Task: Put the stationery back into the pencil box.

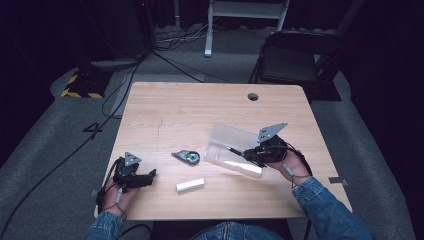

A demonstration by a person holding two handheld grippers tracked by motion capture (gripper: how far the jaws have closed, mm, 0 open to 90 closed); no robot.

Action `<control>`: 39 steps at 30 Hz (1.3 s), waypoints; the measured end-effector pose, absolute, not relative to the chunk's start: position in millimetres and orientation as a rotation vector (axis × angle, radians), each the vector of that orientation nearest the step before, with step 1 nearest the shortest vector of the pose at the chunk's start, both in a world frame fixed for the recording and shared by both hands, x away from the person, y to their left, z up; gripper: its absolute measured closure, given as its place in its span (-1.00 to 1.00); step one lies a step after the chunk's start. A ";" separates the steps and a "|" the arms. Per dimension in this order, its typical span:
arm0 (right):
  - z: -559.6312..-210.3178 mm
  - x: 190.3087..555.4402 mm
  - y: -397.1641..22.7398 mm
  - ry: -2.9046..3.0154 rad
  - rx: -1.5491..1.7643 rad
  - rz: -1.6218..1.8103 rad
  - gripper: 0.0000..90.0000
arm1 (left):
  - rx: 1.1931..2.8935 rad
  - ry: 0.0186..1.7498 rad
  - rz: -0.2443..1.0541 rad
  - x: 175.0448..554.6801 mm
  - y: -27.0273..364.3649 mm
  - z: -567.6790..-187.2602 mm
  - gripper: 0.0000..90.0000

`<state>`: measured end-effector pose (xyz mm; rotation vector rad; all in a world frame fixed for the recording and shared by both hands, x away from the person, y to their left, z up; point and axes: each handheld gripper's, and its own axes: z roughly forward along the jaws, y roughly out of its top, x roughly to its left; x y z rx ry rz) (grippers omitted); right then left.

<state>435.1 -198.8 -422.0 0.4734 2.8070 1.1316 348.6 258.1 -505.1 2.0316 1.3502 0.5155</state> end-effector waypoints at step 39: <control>-459.2 466.7 -191.8 2.782 0.380 0.968 0.77 | 2.032 1.351 0.513 348.6 258.0 -505.0 -0.66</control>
